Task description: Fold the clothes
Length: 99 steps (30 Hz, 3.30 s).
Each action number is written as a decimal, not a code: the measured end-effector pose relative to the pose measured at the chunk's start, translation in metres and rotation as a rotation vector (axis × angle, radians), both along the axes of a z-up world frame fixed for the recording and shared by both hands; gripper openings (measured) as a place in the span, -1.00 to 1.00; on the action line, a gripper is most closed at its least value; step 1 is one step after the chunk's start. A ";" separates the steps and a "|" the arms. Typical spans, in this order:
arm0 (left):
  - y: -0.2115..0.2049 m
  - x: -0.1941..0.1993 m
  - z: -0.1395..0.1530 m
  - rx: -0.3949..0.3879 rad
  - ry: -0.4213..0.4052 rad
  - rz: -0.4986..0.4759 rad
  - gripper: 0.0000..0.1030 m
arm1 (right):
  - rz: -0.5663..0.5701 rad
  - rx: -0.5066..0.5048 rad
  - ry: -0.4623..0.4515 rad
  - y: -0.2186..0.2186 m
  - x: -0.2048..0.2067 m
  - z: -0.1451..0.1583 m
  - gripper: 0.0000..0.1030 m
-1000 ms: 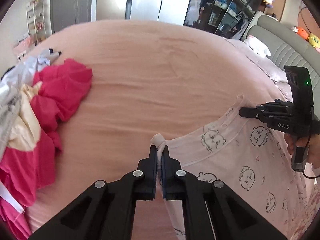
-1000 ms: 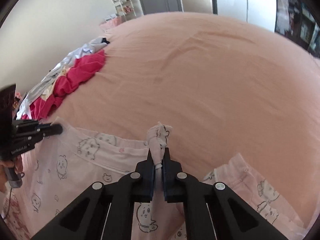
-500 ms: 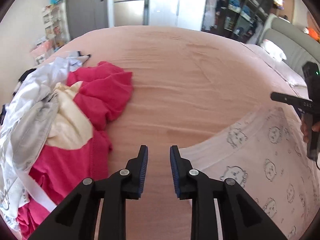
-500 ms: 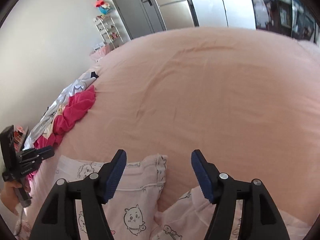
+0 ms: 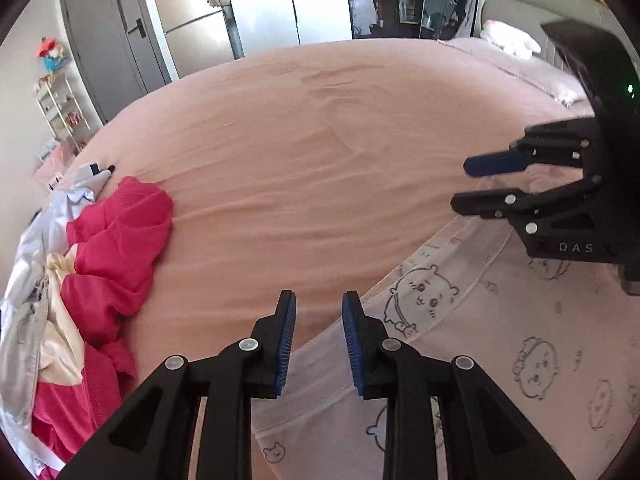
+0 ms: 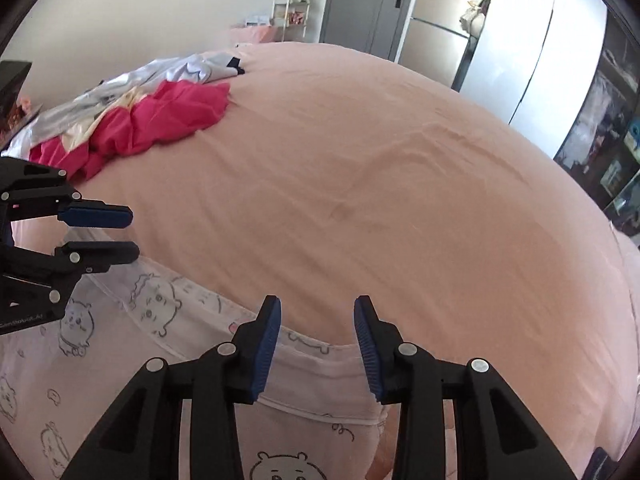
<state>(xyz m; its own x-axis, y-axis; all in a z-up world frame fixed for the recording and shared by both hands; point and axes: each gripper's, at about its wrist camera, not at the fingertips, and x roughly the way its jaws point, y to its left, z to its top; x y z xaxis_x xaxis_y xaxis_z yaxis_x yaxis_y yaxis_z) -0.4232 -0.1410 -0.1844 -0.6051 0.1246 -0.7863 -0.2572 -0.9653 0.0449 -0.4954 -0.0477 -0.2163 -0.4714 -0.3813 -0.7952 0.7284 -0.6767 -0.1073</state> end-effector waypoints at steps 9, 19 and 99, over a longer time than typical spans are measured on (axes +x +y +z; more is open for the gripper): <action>0.032 -0.022 -0.020 0.018 -0.107 -0.147 -0.55 | 0.056 0.023 -0.061 -0.019 0.018 -0.020 -0.20; 0.030 0.067 -0.022 -0.149 -0.195 -0.386 0.26 | 0.113 0.008 -0.200 0.025 0.094 -0.014 -0.09; 0.282 0.204 -0.019 -0.172 -0.213 -0.610 0.29 | -0.376 -0.124 -0.281 0.280 0.278 -0.019 0.11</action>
<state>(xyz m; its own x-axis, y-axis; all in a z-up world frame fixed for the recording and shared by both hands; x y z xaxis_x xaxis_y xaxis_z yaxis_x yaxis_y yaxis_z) -0.2195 0.1414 -0.2038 -0.2953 0.2573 -0.9201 -0.7751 -0.6276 0.0733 -0.2172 0.2320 -0.2353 -0.3677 -0.3259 -0.8710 0.4204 -0.8937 0.1569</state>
